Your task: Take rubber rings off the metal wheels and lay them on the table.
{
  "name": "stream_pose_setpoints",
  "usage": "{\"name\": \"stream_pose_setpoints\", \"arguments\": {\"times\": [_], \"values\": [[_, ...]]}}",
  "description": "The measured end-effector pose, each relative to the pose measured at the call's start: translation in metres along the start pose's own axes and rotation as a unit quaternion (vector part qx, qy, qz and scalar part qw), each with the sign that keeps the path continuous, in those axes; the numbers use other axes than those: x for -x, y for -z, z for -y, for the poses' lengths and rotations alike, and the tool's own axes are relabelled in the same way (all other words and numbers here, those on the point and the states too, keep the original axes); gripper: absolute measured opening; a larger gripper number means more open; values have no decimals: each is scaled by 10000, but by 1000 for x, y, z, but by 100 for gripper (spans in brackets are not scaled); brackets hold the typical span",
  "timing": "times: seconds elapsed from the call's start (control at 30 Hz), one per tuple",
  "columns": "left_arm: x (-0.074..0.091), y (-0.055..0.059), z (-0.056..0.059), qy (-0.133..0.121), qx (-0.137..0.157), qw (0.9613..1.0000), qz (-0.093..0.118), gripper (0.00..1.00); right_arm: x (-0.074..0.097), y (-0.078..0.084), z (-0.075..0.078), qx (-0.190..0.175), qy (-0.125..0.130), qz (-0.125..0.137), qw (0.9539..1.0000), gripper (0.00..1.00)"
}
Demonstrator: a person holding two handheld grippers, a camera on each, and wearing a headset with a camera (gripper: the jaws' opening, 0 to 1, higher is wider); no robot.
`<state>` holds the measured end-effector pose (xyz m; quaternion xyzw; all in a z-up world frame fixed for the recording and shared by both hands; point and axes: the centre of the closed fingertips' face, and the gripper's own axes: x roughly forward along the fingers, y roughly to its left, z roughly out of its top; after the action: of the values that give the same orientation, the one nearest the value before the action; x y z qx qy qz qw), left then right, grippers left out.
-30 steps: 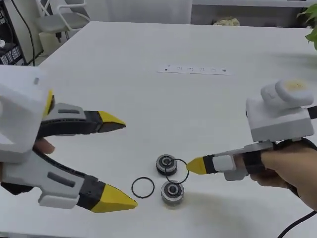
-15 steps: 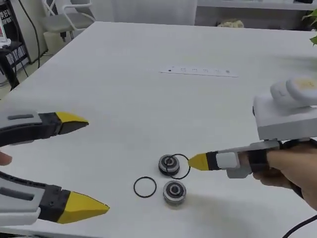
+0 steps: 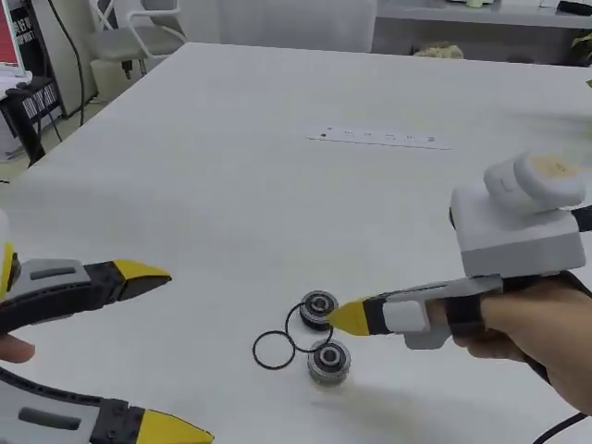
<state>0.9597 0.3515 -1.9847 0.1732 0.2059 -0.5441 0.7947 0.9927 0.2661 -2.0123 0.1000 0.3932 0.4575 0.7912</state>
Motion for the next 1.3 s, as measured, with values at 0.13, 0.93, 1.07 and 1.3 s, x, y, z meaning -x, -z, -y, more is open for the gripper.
{"name": "stream_pose_setpoints", "arguments": {"times": [0.13, 0.93, 1.07, 1.3], "values": [[-2, 3, 0, 55, 387, 9992, 106, 81, -8, 8, -7, 121, -102, -173, 9997, 0], [-1, 15, -7, -86, 605, 9981, -104, 76, -34, 43, 12, 714, 328, -919, 9927, 0], [-1, 15, -7, -73, 637, 9979, -90, 76, -35, 45, 12, 713, 336, -955, 9923, 0], [-1, 15, -7, -72, 669, 9977, -64, 76, -37, 47, 12, 848, 372, -1001, 9907, 0]]}}
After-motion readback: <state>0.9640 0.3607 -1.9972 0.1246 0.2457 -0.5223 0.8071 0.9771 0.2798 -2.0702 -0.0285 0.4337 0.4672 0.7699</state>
